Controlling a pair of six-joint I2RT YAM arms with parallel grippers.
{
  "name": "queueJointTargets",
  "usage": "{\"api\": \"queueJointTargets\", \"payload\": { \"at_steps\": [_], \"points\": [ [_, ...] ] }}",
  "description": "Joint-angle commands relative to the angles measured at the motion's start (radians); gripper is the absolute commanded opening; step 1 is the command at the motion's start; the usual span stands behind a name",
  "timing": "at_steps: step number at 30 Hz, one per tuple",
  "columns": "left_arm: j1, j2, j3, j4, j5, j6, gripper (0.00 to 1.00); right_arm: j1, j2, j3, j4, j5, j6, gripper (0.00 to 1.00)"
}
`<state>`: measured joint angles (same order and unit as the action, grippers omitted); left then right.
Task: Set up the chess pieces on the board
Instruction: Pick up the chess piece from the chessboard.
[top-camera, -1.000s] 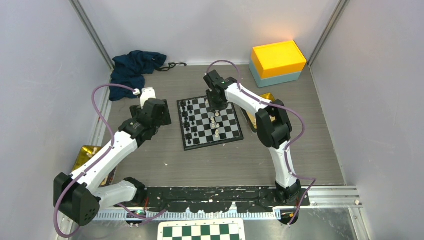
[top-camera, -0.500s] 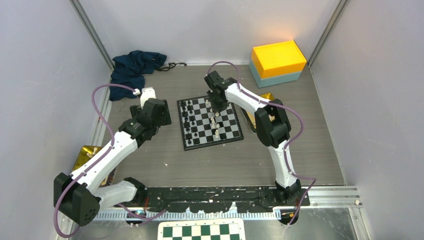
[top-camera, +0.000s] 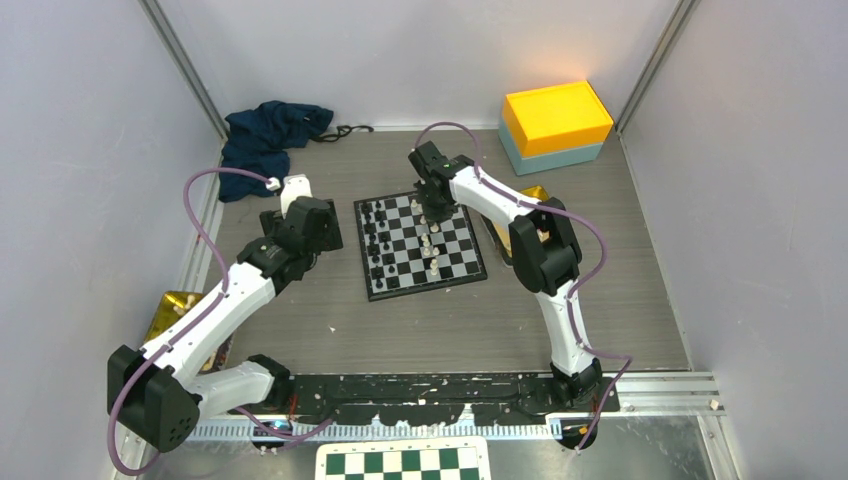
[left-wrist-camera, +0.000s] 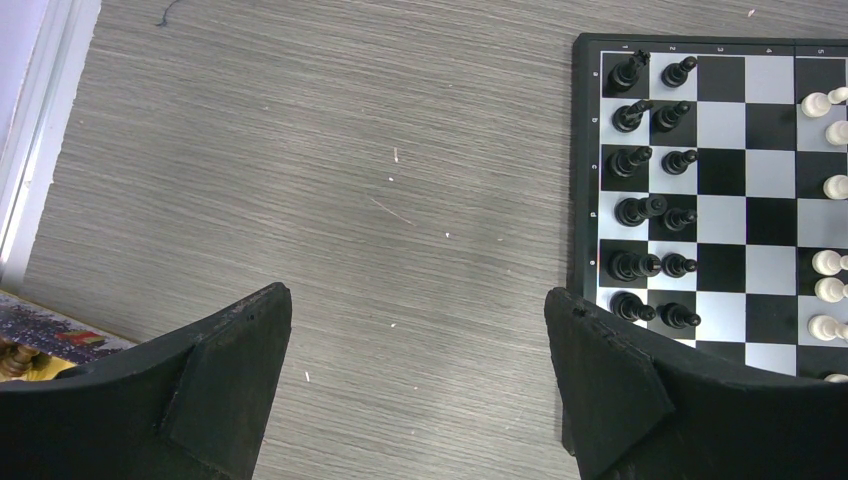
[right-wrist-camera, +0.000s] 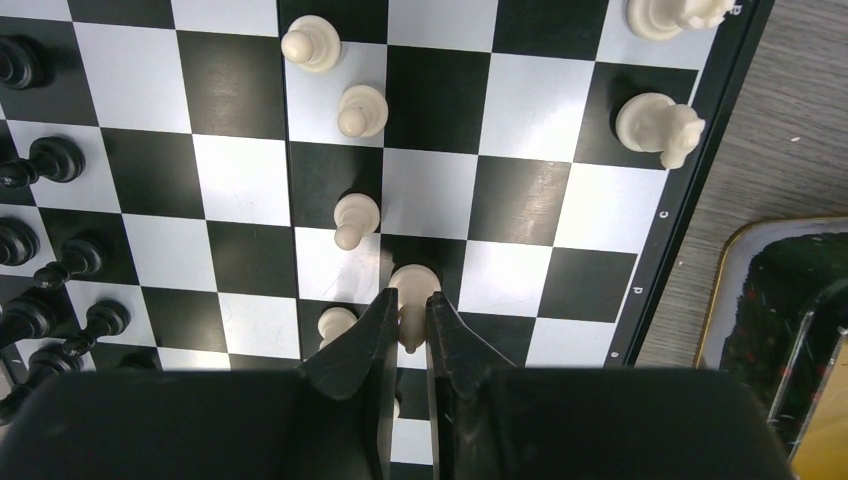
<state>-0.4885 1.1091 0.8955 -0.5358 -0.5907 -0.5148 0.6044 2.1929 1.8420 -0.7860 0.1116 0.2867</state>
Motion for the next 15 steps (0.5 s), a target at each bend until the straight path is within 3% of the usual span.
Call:
{"api": "queueJointTargets", "payload": {
  "at_steps": [1, 15],
  "points": [
    [0.007, -0.022, 0.014, 0.025, -0.012, 0.006, 0.97, -0.004, -0.037, 0.049, 0.008, 0.031, -0.010, 0.07],
    [0.007, -0.012, 0.023, 0.029, -0.006, 0.007, 0.97, -0.068, -0.068, 0.047, -0.001, 0.097, -0.025, 0.07]
  ]
}}
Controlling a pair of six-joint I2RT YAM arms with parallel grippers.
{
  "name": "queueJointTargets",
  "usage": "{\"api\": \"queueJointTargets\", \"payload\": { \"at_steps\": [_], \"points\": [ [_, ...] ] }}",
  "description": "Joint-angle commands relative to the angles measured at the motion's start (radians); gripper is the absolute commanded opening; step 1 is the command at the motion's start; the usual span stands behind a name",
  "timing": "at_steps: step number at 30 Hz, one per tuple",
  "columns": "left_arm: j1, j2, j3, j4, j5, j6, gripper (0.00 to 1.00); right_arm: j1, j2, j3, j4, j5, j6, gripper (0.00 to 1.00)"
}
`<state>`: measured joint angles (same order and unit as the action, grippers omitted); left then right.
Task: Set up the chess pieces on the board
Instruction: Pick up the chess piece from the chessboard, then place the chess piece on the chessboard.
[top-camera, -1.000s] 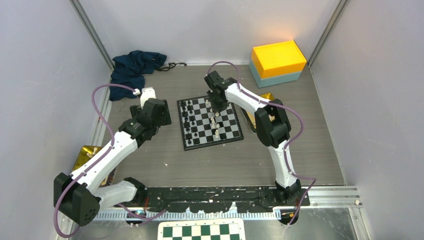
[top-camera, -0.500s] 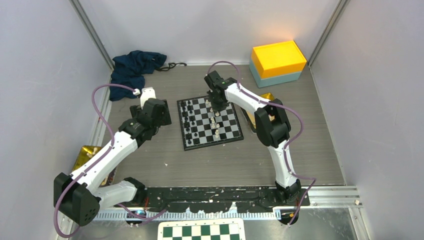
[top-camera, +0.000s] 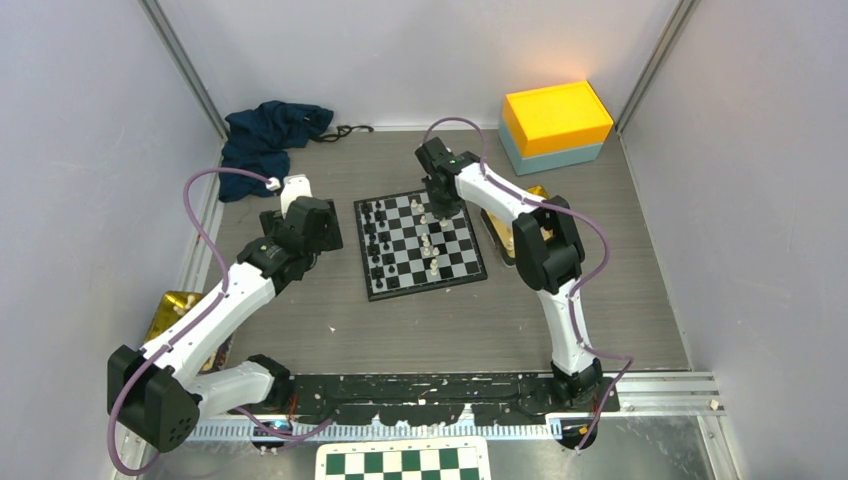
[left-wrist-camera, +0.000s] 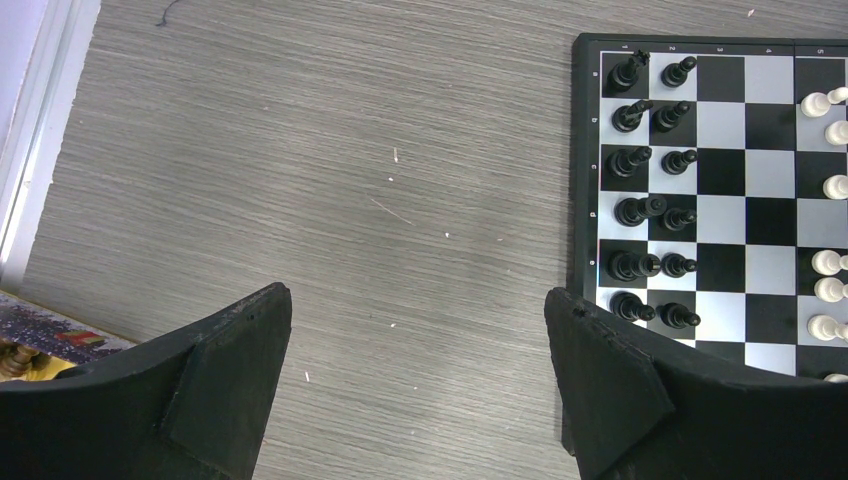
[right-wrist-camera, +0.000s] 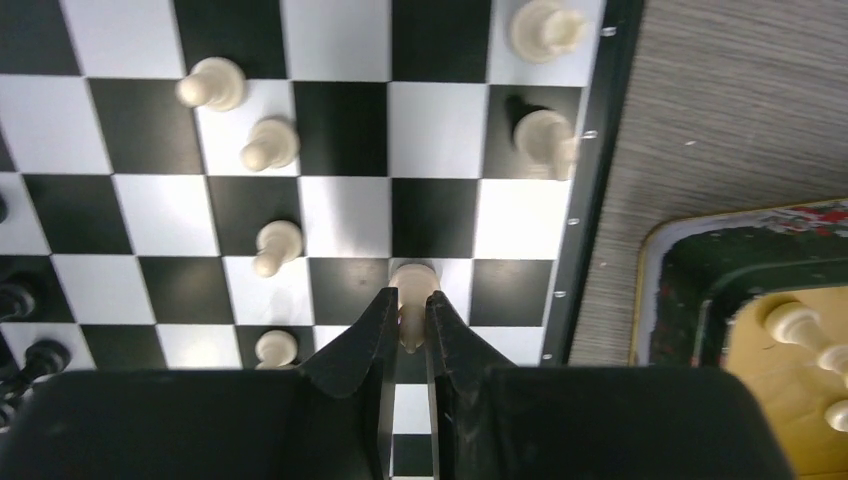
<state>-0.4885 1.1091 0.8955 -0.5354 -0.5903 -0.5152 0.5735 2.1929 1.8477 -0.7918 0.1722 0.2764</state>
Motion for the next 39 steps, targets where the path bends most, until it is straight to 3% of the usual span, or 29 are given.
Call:
{"api": "queueJointTargets", "payload": {
  "at_steps": [1, 12, 39],
  "points": [
    [0.007, -0.012, 0.023, 0.029, -0.006, 0.009, 0.97, -0.048, -0.068, 0.039, 0.008, 0.036, -0.014, 0.07],
    [0.007, -0.002, 0.032, 0.034, -0.004, 0.015, 0.97, -0.113, -0.044, 0.068, 0.015, 0.014, -0.015, 0.07],
    [0.007, 0.011, 0.030, 0.040, 0.000, 0.012, 0.97, -0.111, 0.010, 0.104, -0.006, -0.028, 0.004, 0.07]
  ]
}}
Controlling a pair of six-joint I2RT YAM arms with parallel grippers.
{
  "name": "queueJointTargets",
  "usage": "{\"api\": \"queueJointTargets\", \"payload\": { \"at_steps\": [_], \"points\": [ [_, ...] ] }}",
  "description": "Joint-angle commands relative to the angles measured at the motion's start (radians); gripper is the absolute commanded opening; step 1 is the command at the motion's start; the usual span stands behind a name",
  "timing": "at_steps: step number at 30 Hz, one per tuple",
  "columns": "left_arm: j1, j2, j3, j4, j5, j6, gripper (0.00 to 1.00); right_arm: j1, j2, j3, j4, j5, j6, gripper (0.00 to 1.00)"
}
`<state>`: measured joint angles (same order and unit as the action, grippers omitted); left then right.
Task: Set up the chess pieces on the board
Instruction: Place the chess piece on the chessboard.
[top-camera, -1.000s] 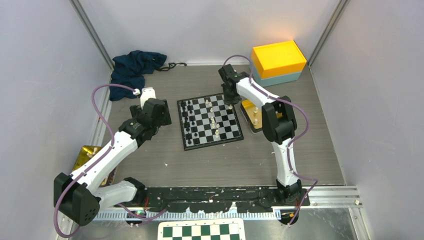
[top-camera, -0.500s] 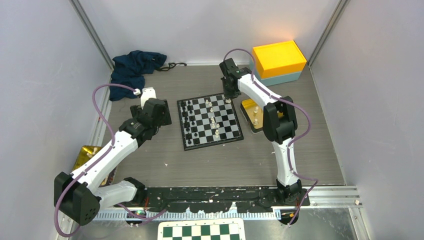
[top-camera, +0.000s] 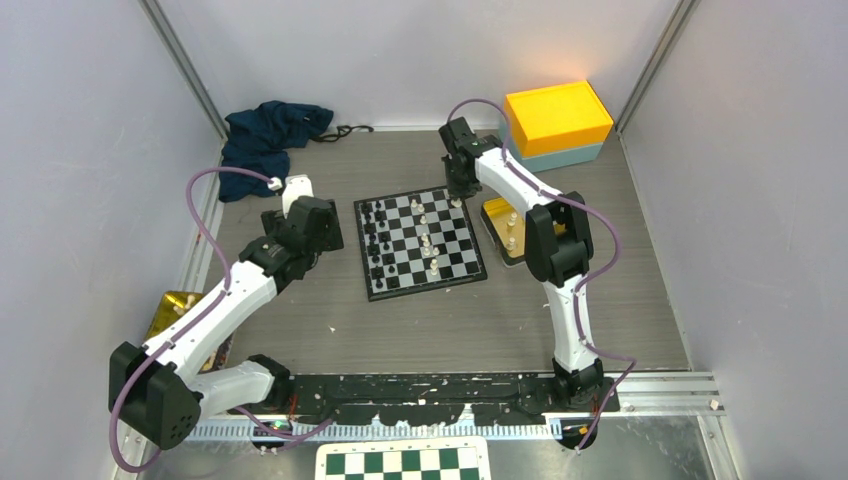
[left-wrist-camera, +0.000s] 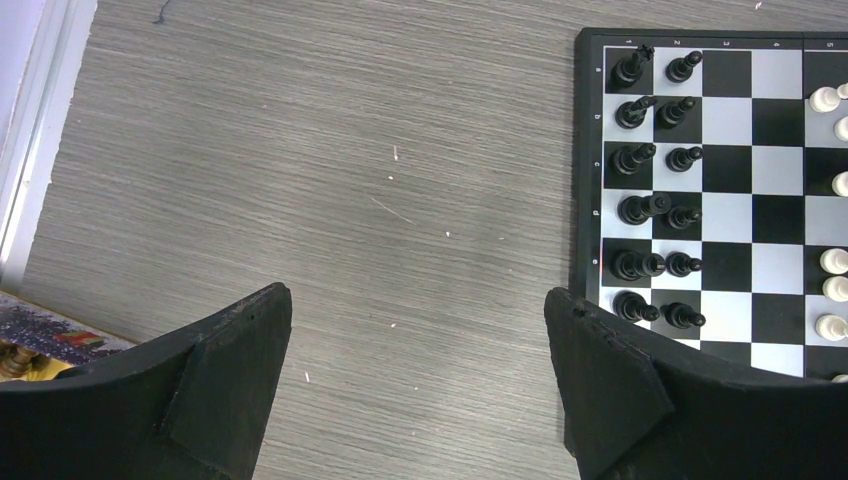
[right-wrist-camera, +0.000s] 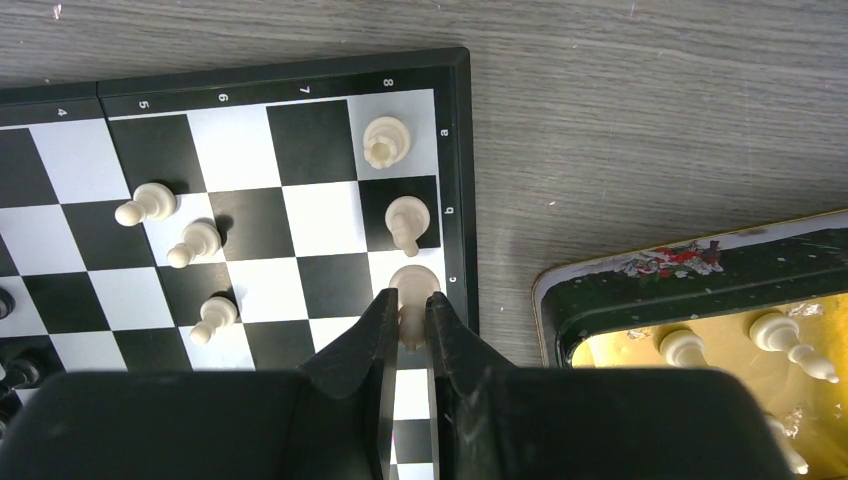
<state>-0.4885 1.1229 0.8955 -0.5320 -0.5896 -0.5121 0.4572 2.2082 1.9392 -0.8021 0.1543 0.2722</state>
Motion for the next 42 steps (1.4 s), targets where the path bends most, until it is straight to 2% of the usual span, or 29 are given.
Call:
{"api": "queueJointTargets", "payload": {
  "at_steps": [1, 42],
  "points": [
    [0.007, -0.002, 0.030, 0.036, -0.001, 0.009, 0.97, 0.005, -0.005, 0.012, 0.004, -0.011, 0.011, 0.07],
    [0.007, 0.008, 0.022, 0.043, 0.002, 0.005, 0.97, 0.013, 0.020, -0.024, 0.025, -0.021, 0.012, 0.08]
  ]
}}
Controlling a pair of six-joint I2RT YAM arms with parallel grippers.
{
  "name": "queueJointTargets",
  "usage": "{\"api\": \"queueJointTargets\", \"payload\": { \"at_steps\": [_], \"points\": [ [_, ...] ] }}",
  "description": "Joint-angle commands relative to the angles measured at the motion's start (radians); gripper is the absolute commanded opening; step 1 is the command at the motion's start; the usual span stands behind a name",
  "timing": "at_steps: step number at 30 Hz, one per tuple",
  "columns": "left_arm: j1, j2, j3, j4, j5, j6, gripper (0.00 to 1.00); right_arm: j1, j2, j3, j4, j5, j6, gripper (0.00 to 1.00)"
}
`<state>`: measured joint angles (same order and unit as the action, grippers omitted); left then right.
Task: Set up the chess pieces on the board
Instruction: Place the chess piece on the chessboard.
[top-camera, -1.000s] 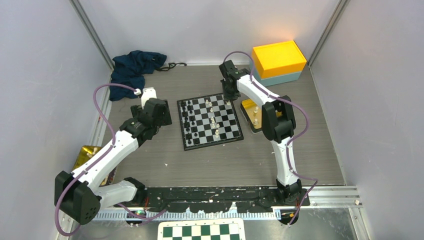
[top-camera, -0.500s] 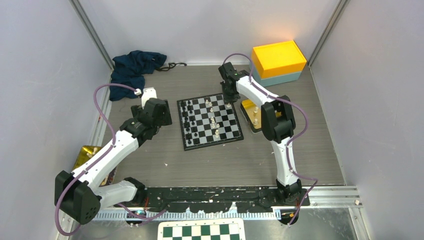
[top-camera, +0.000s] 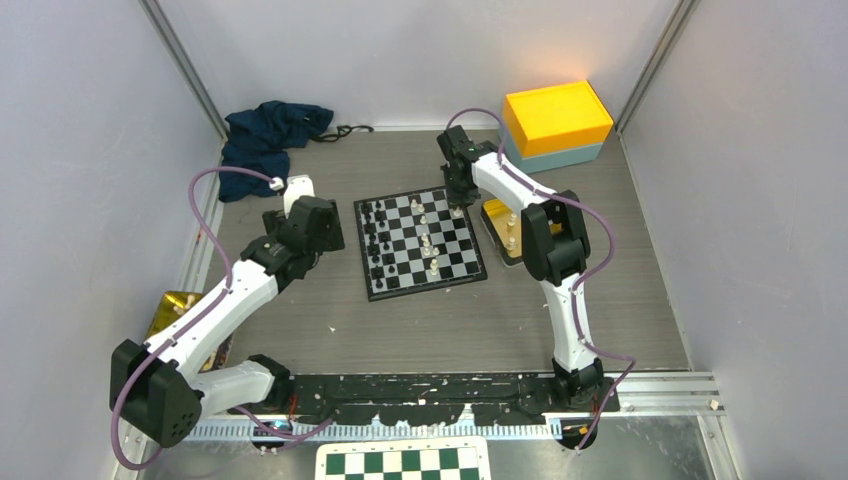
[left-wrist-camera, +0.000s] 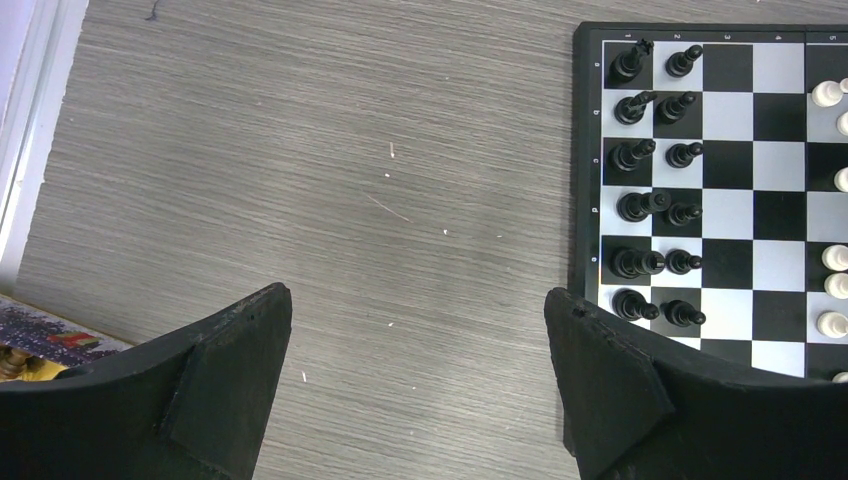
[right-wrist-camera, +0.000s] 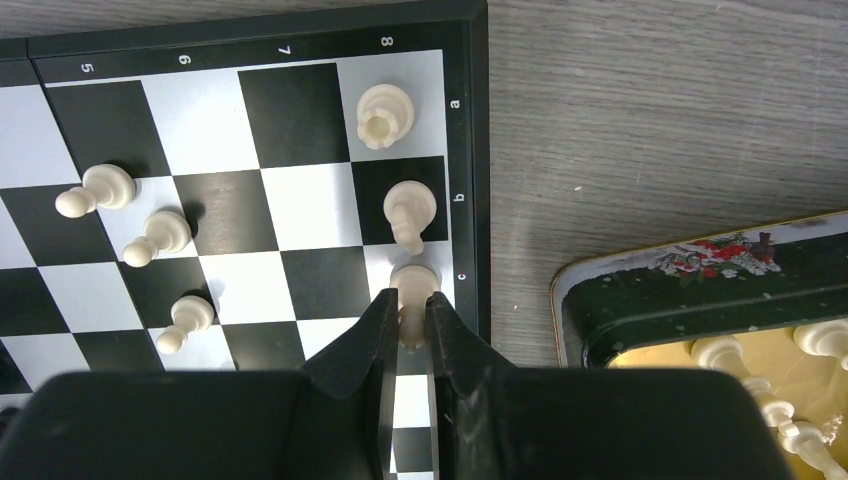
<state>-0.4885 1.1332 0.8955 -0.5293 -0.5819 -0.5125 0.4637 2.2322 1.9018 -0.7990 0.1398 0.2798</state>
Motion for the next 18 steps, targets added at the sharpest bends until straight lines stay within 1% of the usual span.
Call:
{"api": "queueJointTargets", "payload": {
  "at_steps": [1, 4, 8, 14, 16, 18],
  "points": [
    [0.007, 0.000, 0.021, 0.042, -0.006, 0.006, 0.97, 0.007, -0.003, 0.013, 0.023, -0.006, 0.003, 0.09],
    [0.007, 0.001, 0.020, 0.045, -0.006, 0.007, 0.97, 0.006, 0.001, 0.016, 0.023, -0.006, 0.004, 0.10],
    [0.007, 0.006, 0.021, 0.049, -0.006, 0.011, 0.97, 0.006, 0.005, 0.023, 0.019, -0.008, 0.004, 0.15],
    [0.007, 0.010, 0.023, 0.051, -0.006, 0.014, 0.97, 0.006, 0.003, 0.039, 0.013, -0.009, 0.000, 0.30],
    [0.007, 0.010, 0.023, 0.052, -0.006, 0.015, 0.98, 0.007, 0.000, 0.043, 0.012, -0.007, -0.002, 0.37],
    [0.007, 0.008, 0.026, 0.051, -0.006, 0.014, 0.98, 0.007, -0.003, 0.047, 0.013, -0.004, -0.004, 0.40]
  ]
}}
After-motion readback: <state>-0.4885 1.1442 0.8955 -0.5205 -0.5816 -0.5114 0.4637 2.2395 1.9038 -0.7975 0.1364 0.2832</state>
